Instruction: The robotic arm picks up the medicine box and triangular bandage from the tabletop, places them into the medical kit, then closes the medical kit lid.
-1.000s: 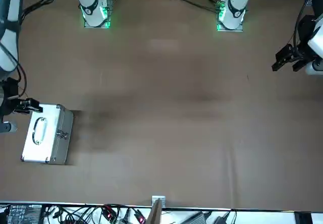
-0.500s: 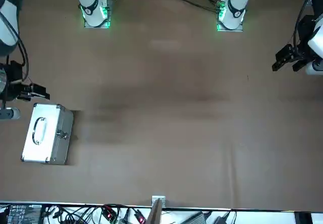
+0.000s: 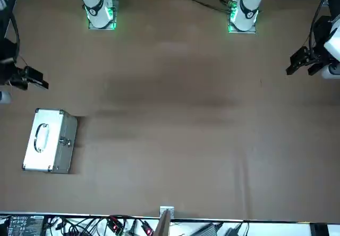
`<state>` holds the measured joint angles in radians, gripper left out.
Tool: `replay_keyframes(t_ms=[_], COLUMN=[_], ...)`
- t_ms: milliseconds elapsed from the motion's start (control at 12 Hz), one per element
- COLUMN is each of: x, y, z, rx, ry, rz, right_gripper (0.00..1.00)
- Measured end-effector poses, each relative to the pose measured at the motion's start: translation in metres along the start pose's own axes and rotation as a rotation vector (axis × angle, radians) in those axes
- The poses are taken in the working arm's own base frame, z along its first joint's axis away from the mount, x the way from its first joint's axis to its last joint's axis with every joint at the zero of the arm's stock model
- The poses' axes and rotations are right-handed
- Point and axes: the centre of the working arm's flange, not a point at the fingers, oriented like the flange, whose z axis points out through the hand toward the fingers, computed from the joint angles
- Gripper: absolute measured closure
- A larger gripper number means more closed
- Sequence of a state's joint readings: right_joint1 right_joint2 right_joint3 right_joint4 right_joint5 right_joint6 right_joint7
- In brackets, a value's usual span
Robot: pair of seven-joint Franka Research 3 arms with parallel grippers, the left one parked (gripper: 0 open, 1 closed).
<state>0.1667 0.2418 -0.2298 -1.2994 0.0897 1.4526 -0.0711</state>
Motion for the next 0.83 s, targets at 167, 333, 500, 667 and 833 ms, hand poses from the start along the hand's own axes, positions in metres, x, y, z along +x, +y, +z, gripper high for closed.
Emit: replay_keyframes(t_ms=[167,333,500,667,833], x=[-0.03,-0.051,-0.069,-0.084,-0.092], y=[0.001,-0.001,-0.003,-0.009,-0.014], z=[-0.011,-0.011,-0.011,-0.011,-0.012], rx=[0.031,0.028,0.008,0.001,-0.002], ry=[0.0,-0.006,0.005,0.009,0.013], rz=[0.016,0.023,0.027,0.042,0.046], right_gripper=[0.0,0.0,0.0,0.0,0.0])
